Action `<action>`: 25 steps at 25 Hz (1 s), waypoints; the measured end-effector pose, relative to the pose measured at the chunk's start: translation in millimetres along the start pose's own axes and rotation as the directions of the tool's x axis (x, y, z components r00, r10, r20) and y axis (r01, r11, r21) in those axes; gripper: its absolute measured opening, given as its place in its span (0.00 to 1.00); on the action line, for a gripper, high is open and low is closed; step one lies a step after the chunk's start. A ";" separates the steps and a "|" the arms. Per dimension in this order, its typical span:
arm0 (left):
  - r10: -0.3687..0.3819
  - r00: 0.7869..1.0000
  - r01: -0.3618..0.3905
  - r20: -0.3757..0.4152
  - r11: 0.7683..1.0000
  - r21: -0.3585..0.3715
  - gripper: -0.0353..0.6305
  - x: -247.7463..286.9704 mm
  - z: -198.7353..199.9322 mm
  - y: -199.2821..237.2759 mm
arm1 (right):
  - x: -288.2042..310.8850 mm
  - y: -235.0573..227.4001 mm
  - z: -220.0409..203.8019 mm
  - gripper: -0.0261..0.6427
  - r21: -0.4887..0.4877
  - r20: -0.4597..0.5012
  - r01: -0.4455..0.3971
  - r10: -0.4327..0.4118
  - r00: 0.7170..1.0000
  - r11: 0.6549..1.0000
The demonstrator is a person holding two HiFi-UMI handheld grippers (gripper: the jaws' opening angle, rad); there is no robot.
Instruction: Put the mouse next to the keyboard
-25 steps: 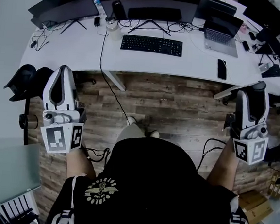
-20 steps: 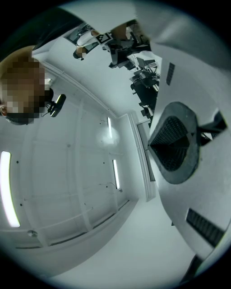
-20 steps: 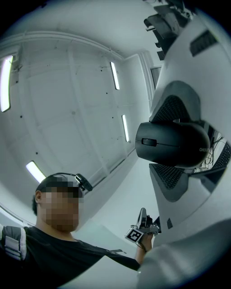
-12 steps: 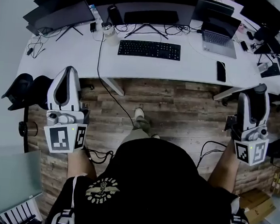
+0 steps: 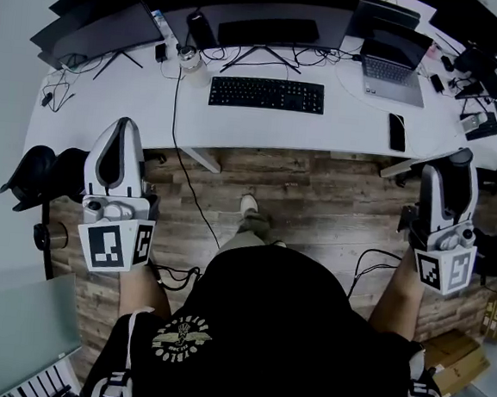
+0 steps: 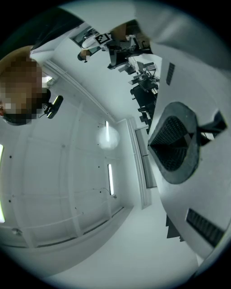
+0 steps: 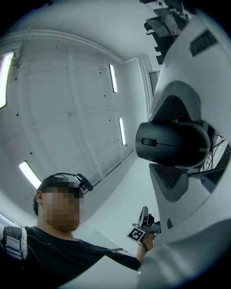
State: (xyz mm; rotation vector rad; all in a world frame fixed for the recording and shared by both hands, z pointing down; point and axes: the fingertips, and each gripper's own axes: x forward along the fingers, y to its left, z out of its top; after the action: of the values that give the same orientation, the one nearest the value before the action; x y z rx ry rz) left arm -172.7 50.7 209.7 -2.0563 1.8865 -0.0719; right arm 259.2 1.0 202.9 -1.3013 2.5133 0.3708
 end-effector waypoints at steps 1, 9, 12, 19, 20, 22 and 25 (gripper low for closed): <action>-0.002 1.000 0.002 0.000 1.000 -0.001 0.06 4.8 -3.0 3.2 | 5.4 0.8 -2.7 0.47 0.000 -0.003 0.000 0.000 1.000 1.000; -0.009 1.000 0.009 -0.018 1.000 -0.027 0.06 49.3 -32.5 33.8 | 57.3 3.4 -17.7 0.47 -0.025 -0.012 -0.009 0.008 1.000 1.000; -0.016 1.000 0.015 -0.014 0.999 -0.031 0.06 67.2 -41.0 45.4 | 76.7 4.1 -24.0 0.47 -0.032 -0.011 -0.006 0.006 1.000 0.999; -0.067 0.998 0.067 -0.006 0.997 -0.042 0.06 115.0 -58.1 61.1 | 113.9 6.9 -38.5 0.47 -0.039 -0.024 0.014 -0.015 1.000 0.999; -0.074 0.997 0.074 0.001 0.996 -0.039 0.06 121.1 -57.9 63.8 | 118.4 7.9 -40.3 0.47 -0.041 -0.027 0.016 -0.017 0.999 0.999; -0.083 0.996 0.083 0.015 0.996 -0.038 0.06 132.2 -58.3 72.1 | 127.4 10.1 -42.0 0.47 -0.049 -0.033 0.022 -0.023 0.999 0.999; -0.093 0.995 0.094 0.028 0.994 -0.050 0.06 146.3 -64.7 88.3 | 142.4 14.1 -38.2 0.47 -0.071 -0.026 0.041 -0.043 0.999 0.997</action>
State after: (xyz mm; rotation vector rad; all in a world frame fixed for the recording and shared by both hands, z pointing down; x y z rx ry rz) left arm -258.0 -110.7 216.5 -2.1687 1.7938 -0.0203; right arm 163.9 -111.4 187.6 -1.3931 2.5120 0.4392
